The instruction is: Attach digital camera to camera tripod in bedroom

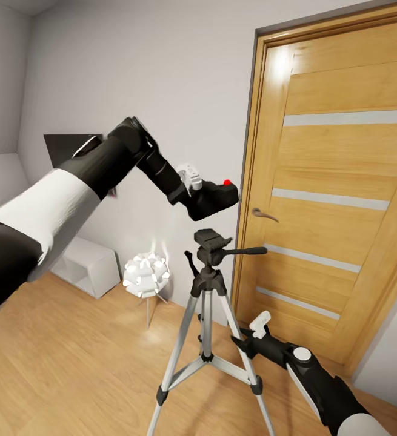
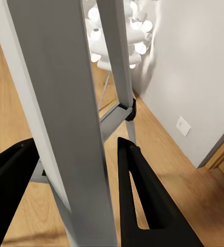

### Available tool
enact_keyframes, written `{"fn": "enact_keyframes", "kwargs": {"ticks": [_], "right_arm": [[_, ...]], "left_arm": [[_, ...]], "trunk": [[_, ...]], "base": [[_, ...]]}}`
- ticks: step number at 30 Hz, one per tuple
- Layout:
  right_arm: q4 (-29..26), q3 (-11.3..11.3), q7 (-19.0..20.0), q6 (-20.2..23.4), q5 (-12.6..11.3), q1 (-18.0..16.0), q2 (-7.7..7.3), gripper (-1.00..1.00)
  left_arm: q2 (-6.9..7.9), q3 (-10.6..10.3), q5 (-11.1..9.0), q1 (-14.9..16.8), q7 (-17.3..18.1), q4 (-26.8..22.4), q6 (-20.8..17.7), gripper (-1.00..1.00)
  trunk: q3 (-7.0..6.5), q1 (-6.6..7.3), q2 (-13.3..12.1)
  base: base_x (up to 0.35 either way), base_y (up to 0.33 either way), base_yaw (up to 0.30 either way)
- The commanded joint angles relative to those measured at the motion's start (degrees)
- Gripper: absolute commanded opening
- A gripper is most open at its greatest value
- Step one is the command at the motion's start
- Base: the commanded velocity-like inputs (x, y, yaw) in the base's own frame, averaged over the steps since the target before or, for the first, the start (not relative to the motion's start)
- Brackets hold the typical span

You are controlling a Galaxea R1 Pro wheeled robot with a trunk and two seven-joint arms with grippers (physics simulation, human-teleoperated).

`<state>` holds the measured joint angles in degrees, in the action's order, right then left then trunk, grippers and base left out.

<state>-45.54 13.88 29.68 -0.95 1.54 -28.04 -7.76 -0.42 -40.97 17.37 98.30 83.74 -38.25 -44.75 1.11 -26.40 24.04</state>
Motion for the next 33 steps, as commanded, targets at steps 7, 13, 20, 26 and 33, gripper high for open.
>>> {"fn": "enact_keyframes", "kwargs": {"ticks": [7,13,20,26,33], "right_arm": [[3.8,0.2,2.0,-0.2,1.2,0.1,0.09,-1.0],[3.8,0.2,1.7,-0.2,1.2,0.2,0.11,-1.0],[3.8,0.2,0.3,-0.3,1.4,0.6,0.11,-1.0],[3.8,0.3,0.1,-1.4,1.4,0.7,0.11,-1.0],[3.8,0.3,0.0,-2.2,1.4,0.8,0.11,-1.0]], "left_arm": [[0.25,-10.1,-7.0,1.9,0.7,2.4,-3.7,-1.0],[0.31,-18.9,-13.6,4.6,0.7,2.8,-5.9,-1.0],[0.47,-27.3,-21.8,6.9,0.6,2.9,-6.7,-1.0],[0.5,-28.5,-23.2,7.1,0.6,2.9,-6.8,-1.0],[0.54,-29.0,-23.7,7.1,0.6,2.9,-7.1,-1.0]], "trunk": [[0.12,-0.04,0.1],[0.12,-0.04,0.1],[0.12,-0.04,0.1],[0.12,-0.04,0.1],[0.12,-0.04,0.1]], "base": [[0.0,0.0,0.0],[0.0,0.0,0.0],[0.0,0.0,0.0],[0.0,0.0,0.0],[0.0,0.0,0.0]]}}
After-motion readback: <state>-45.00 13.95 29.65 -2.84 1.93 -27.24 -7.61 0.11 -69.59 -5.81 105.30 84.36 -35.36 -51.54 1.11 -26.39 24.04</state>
